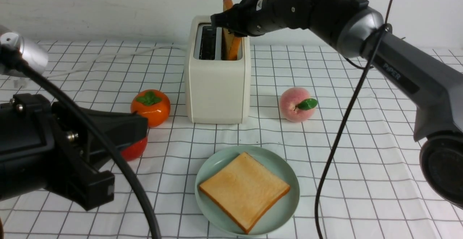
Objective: Take toasted bread from bread machine on white checkered table place on plate.
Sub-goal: 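Grasp the toast slice in the toaster and pull it up out of the slot with the right gripper, then place the held slice of bread on top of the slice on the plate with the right gripper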
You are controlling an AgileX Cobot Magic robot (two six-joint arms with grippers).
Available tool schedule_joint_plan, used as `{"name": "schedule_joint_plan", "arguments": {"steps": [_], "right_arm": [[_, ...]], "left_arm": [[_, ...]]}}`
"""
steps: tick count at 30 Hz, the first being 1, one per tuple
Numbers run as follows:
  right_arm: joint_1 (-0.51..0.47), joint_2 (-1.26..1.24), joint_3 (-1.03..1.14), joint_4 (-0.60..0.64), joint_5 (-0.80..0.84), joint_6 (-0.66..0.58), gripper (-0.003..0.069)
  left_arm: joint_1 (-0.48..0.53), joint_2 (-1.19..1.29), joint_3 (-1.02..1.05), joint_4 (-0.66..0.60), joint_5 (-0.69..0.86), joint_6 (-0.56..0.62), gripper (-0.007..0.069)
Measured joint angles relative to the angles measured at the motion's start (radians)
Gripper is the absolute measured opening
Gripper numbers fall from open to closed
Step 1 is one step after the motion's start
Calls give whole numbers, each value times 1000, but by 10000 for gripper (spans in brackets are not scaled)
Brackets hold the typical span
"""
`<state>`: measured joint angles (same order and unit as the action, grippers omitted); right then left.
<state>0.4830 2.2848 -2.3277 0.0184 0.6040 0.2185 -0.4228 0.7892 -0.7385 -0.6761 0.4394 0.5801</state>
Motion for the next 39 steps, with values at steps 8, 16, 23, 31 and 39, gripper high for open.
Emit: {"name": "schedule_joint_plan", "arguments": {"steps": [8,16,23,31,39], "right_arm": [[0,-216,0,-3,120,-8,114],[0,-480,-10,-3,640,-183,114],[0,-679,185,0,663,-195,114],[0,-1097,943,59,499,-92,112],[0,-951,1338,783,98,-616,112]], "left_arm": [[0,0,0,0,0,0,-13],[0,0,0,-2,23,0,-13],[0,0,0,-2,89,0,-13],[0,0,0,-2,94,0,-13],[0,0,0,-2,95,0,-13]]}}
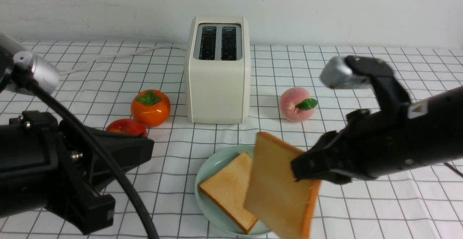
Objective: Take toasted bread from bread machine on white checkered table place on plate.
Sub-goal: 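Place the held slice of bread on top of the slice on the plate with the right gripper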
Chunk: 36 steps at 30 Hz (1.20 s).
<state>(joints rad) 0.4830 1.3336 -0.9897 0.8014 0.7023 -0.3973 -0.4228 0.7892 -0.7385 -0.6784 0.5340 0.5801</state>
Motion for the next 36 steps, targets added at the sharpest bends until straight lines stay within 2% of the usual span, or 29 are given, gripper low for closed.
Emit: {"name": "schedule_joint_plan", "arguments": {"steps": [3,4,13,16,24,27,29,33,35,36], "right_arm": [[0,88,0,247,-59,-273,112],[-1,104,0,298,-71,-322,112],[-75,302,0,657,-105,-618,111],[-105,343,0,714,-69,-648,111],[-115,394,0,721,-35,-652,108],[-115,395,0,682,-54,-653,140],[-115,395,0,644,-66,-653,192],[-118,395,0,563,-89,-655,374],[-125,395,-1,535,-91,-655,432],[-142,394,-1,503,-92,-654,491]], "left_arm": [[0,0,0,0,0,0,-13],[0,0,0,0,0,0,-13],[0,0,0,0,0,0,-13],[0,0,0,0,0,0,-13],[0,0,0,0,0,0,-13],[0,0,0,0,0,0,-13],[0,0,0,0,0,0,-13],[0,0,0,0,0,0,-13],[0,0,0,0,0,0,-13],[0,0,0,0,0,0,-13]]}}
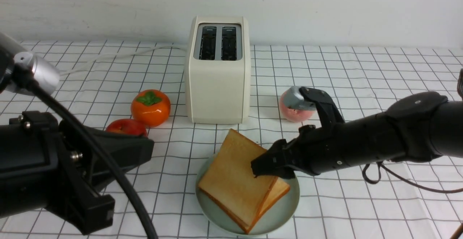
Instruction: Take toasted bread from bread machine on white checkered table place on plate.
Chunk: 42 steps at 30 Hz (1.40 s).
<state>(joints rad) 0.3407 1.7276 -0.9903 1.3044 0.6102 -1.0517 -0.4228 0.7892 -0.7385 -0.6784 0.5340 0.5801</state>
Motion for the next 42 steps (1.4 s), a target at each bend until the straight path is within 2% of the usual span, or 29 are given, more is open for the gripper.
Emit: {"name": "schedule_joint_plan", "arguments": {"steps": [2,3,4,7,10,13,14,17,19,25,27,28,33,37,42], "right_arm": [[-24,-5,0,-36,3,21,534],[-66,-23,0,-87,16,74,564],[-71,-26,0,-94,18,92,566],[-173,-118,-1,-239,114,284,542],[-240,-221,-18,-401,241,429,454],[-271,-361,-31,-600,353,607,305],[-272,-429,-32,-679,378,664,234],[-270,-599,-32,-835,421,781,63],[-270,-703,-32,-917,452,843,-1],[-270,-1023,33,-1108,503,979,-14],[-270,-1226,103,-1203,485,1052,-12],[-270,-1240,103,-1203,480,1052,-11],[-270,-1620,290,-1363,261,1304,-8],[-270,-1742,413,-1406,194,1440,-6],[-270,-1732,505,-1388,191,1473,-1]], "left_arm": [[0,0,0,0,-2,0,-13],[0,0,0,0,-10,0,-13],[0,0,0,0,-11,0,-13],[0,-22,0,0,-28,-5,-13],[0,-79,0,0,-44,-27,-13],[0,-172,12,9,-62,-58,-13],[0,-220,32,15,-64,-65,-13],[0,-348,107,39,-74,-75,-13],[0,-430,164,52,-79,-80,-13],[0,-634,352,64,-122,-126,-13],[0,-692,442,64,-174,-134,-13],[0,-698,448,64,-182,-134,-13],[0,-718,565,64,-256,-136,-13],[0,-718,617,64,-257,-137,-13],[0,-718,658,64,-259,-137,-13]]}}
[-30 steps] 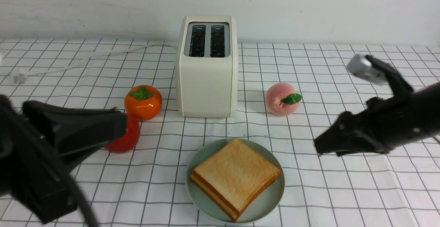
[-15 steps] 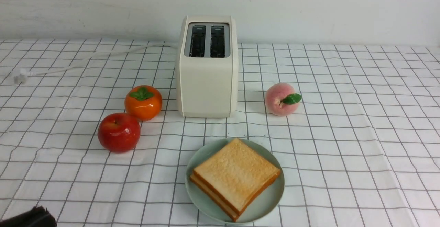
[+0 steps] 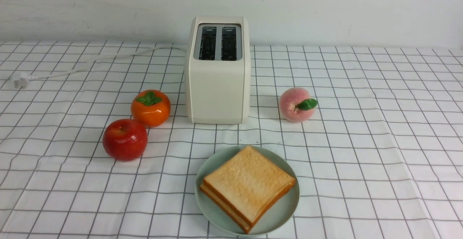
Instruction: Take toasted bread from bread machine on white checkered table place on plate.
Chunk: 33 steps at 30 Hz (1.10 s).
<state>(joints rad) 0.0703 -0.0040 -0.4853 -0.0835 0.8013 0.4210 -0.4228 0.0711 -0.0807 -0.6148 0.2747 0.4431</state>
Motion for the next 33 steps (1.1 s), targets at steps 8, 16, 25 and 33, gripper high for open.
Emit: {"name": "schedule_joint_plan", "arguments": {"steps": [8,16,25,33], "right_arm": [[0,22,103,-1,-31,4,4],[0,22,136,-3,-149,4,-1],[-11,24,430,-41,-456,-41,-19],[-11,24,463,-67,-527,-23,-19]], "left_arm": [[0,0,3,0,-1,0,-13],[0,0,3,0,-1,0,-13],[0,0,3,0,-1,-1,-13],[0,0,3,0,-2,-1,-13]]}}
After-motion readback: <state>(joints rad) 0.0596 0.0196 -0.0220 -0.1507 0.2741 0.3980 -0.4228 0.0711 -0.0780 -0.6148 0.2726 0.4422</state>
